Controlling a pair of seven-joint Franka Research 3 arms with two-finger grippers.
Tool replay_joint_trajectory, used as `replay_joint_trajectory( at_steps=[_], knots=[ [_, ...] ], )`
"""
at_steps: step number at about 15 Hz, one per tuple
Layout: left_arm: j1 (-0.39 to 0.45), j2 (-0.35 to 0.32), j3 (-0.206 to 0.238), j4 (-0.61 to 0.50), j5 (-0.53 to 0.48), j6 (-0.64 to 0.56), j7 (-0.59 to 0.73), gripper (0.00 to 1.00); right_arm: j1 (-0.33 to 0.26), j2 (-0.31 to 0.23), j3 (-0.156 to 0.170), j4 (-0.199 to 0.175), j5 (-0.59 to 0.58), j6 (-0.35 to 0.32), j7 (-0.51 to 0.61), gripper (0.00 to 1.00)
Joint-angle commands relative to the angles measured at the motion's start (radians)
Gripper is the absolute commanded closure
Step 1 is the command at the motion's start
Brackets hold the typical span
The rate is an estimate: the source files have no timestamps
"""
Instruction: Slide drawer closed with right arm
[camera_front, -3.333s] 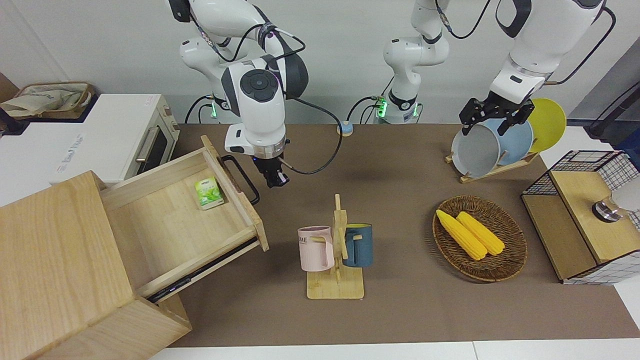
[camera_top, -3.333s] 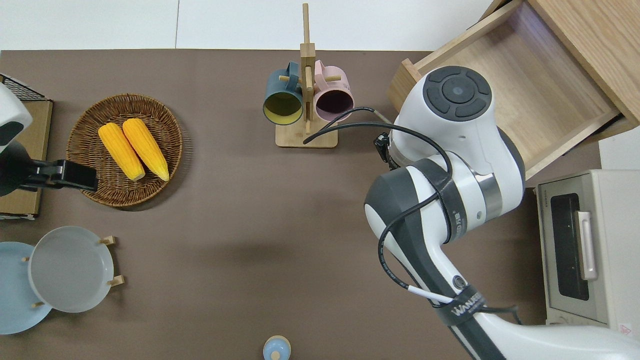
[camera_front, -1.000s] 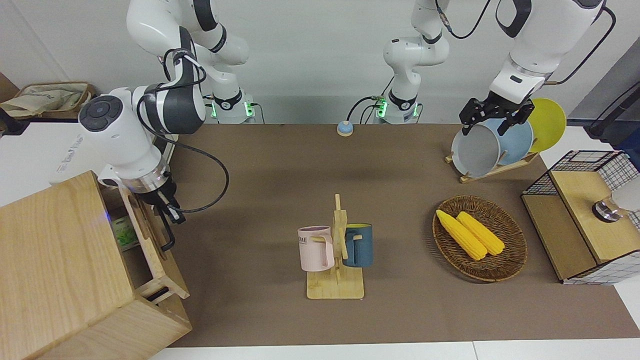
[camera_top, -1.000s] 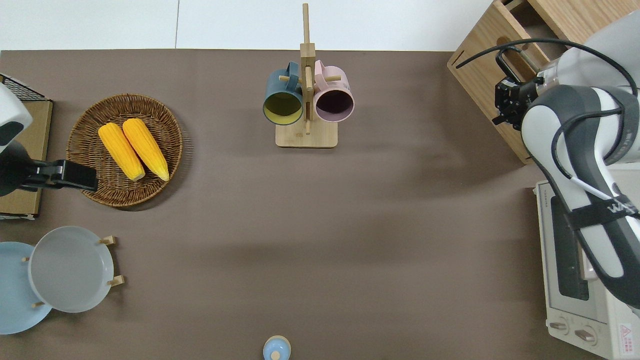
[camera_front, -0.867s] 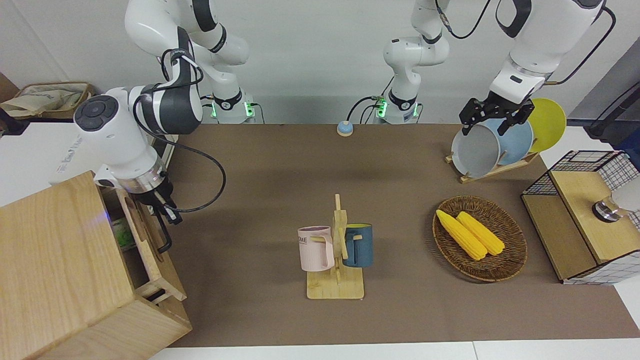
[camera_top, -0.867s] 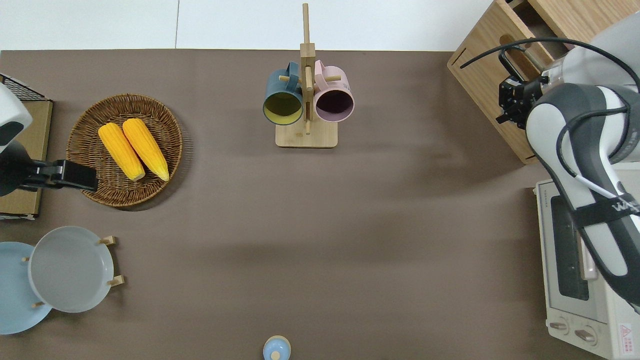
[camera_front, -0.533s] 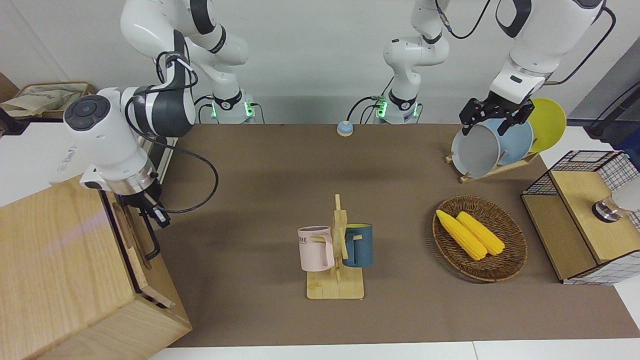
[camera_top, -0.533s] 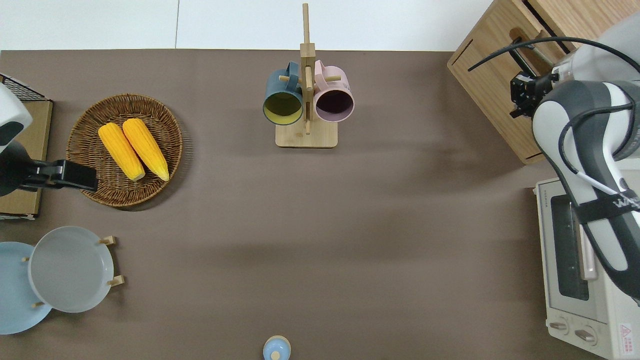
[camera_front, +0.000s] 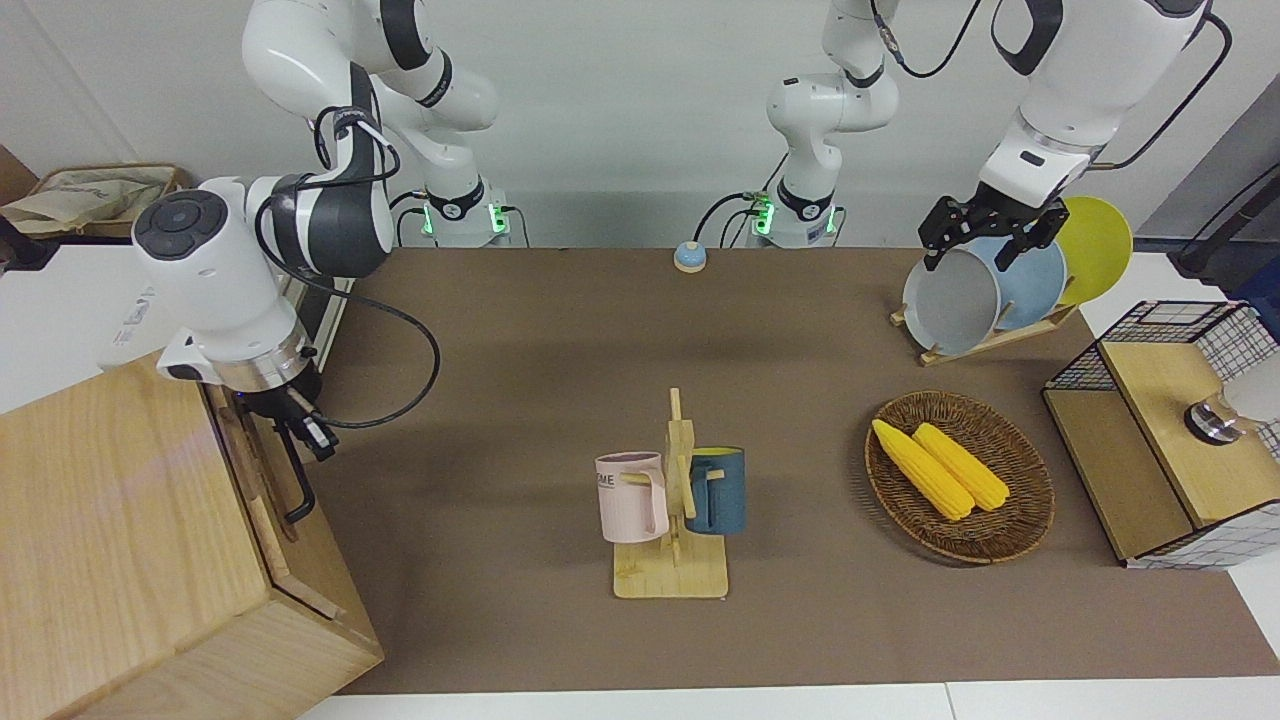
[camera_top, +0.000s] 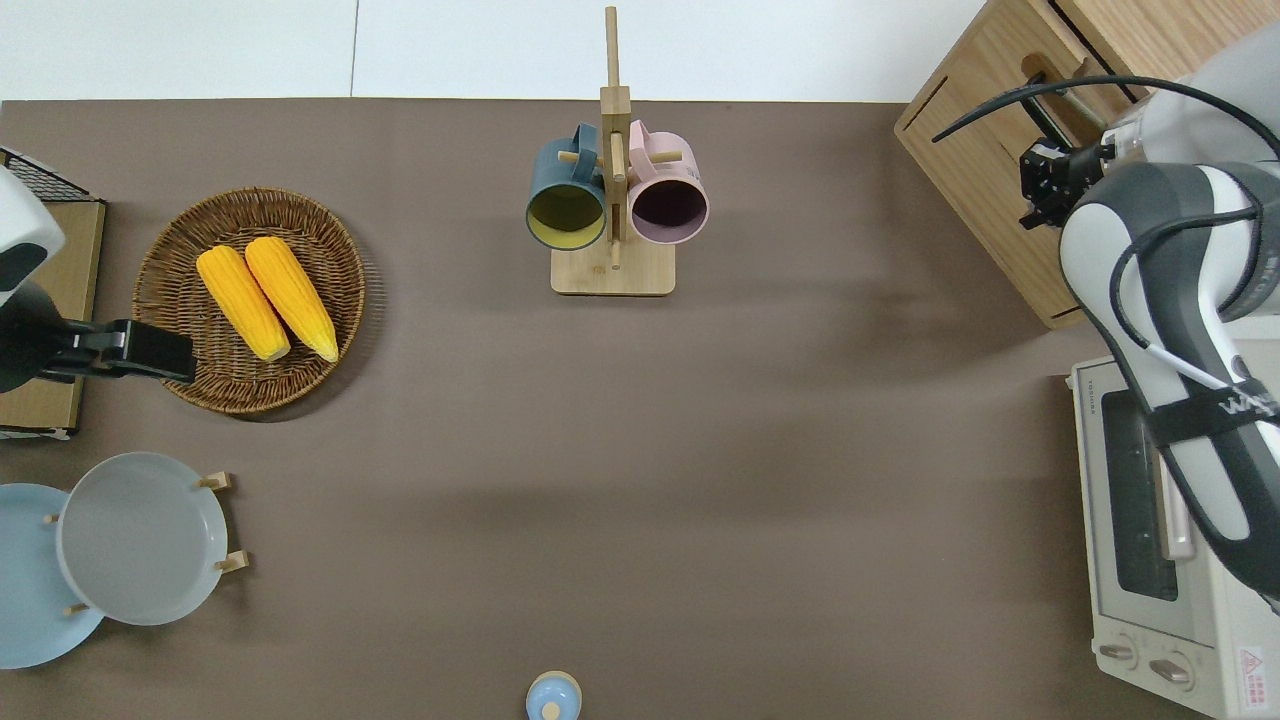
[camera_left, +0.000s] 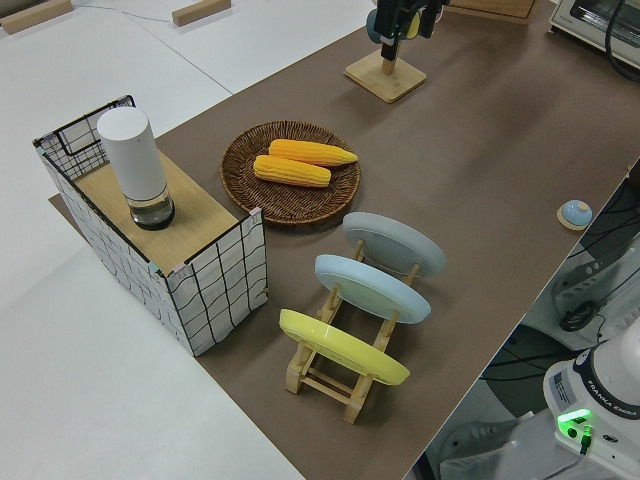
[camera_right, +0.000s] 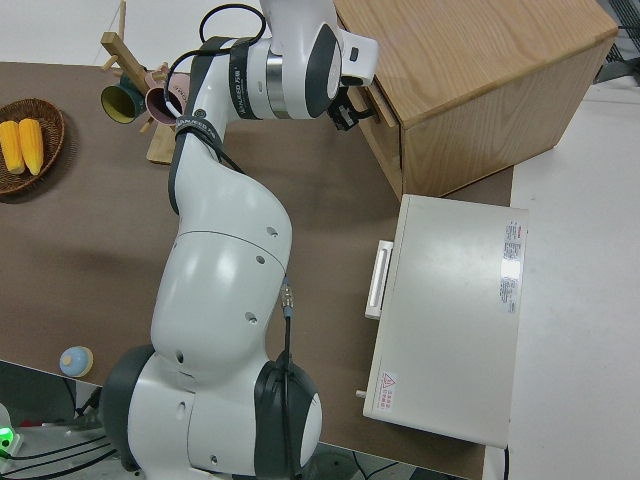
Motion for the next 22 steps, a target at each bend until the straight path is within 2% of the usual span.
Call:
replay_joint_trajectory(
  at_steps=[1,5,7,9,11,12,13,15,17,18,21,22],
  knots=[
    [0.005,0.011,-0.007,0.026,0.017,-0.02,0.01,0.01,-0.013,0.027,0.017,0.027,-0.023,0.027,-0.026,1.0],
    [0.005,0.011,-0.007,0.026,0.017,-0.02,0.01,0.01,0.003,0.021,0.017,0.011,-0.009,0.017,-0.035,1.0],
    [0.005,0.011,-0.007,0.024,0.017,-0.02,0.01,0.01,0.04,0.006,0.015,0.0,-0.001,0.008,-0.042,1.0],
    [0.005,0.011,-0.007,0.024,0.017,-0.02,0.01,0.01,0.109,-0.045,0.012,-0.035,0.0,-0.009,-0.04,1.0],
    [0.005,0.011,-0.007,0.026,0.017,-0.02,0.01,0.01,0.144,-0.08,0.006,-0.052,0.0,-0.038,-0.055,1.0],
    [0.005,0.011,-0.007,0.026,0.017,-0.02,0.01,0.01,0.16,-0.095,0.003,-0.059,0.002,-0.058,-0.1,1.0],
    [0.005,0.011,-0.007,0.026,0.017,-0.02,0.01,0.01,0.183,-0.121,-0.025,-0.065,0.003,-0.085,-0.159,1.0],
    [0.005,0.013,-0.007,0.024,0.017,-0.02,0.01,0.01,0.246,-0.175,-0.121,-0.08,0.089,-0.148,-0.267,1.0],
    [0.005,0.011,-0.007,0.026,0.017,-0.02,0.01,0.01,0.289,-0.229,-0.181,-0.112,0.121,-0.191,-0.388,1.0],
    [0.005,0.011,-0.007,0.026,0.017,-0.02,0.01,0.01,0.295,-0.253,-0.197,-0.132,0.132,-0.197,-0.431,1.0],
    [0.005,0.011,-0.007,0.024,0.017,-0.02,0.01,0.01,0.296,-0.336,-0.201,-0.218,0.135,-0.207,-0.575,1.0],
    [0.005,0.011,-0.007,0.024,0.017,-0.02,0.01,0.01,0.3,-0.349,-0.201,-0.223,0.135,-0.21,-0.615,1.0]
  ],
)
